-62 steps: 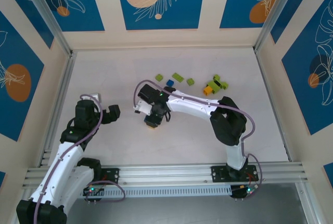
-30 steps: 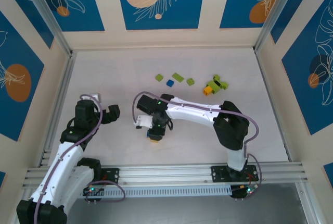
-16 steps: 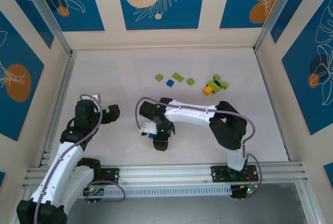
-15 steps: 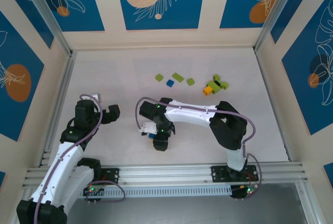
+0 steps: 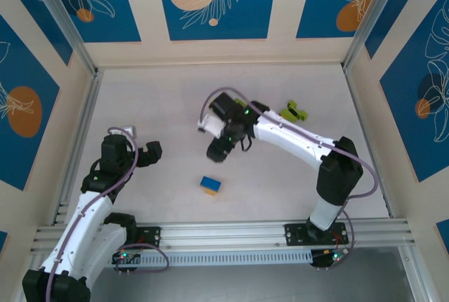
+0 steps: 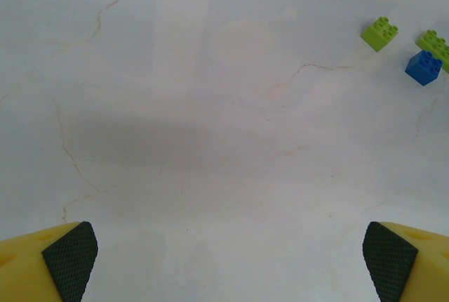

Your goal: Assemble a carrot with lego

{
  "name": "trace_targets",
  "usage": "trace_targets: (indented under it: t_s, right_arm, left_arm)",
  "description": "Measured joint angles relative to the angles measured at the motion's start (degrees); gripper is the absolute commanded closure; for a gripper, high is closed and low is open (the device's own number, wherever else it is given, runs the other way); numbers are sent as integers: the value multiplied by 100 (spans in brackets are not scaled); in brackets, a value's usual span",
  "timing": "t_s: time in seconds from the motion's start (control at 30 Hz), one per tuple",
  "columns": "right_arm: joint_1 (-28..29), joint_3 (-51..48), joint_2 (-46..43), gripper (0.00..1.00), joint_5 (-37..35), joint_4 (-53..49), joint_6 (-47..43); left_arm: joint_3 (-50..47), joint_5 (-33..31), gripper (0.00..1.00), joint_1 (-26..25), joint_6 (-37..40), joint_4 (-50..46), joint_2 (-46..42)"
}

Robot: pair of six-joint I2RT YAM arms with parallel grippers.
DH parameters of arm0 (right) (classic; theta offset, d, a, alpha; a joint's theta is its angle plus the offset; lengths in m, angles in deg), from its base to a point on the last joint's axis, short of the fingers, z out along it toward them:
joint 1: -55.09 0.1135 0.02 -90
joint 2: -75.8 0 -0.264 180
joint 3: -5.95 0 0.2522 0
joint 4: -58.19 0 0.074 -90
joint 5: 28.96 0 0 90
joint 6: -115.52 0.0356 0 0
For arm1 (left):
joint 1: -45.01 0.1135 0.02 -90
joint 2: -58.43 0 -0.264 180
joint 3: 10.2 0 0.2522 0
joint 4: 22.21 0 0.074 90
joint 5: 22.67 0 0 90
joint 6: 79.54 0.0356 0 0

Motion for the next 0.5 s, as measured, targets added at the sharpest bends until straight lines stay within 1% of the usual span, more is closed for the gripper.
trace_targets:
  t_s: [0.13,0.33,0.43,0.5]
  right_arm:
    - [-640,1300,1182,24,-173,52,-175]
    - [-1239,2994,3161,26,-160,-195,-660]
    - [-1423,3613,3832,27,-96,-426,-822]
    - [-1510,3877,4079,29,-39,-533,-898]
  left_arm:
    - [0,39,0,15,0,15,0]
    - [-13,105,0,28,0,39,0]
    - [-22,107,0,37,0,42,9]
    - [-22,107,0,37,0,44,35]
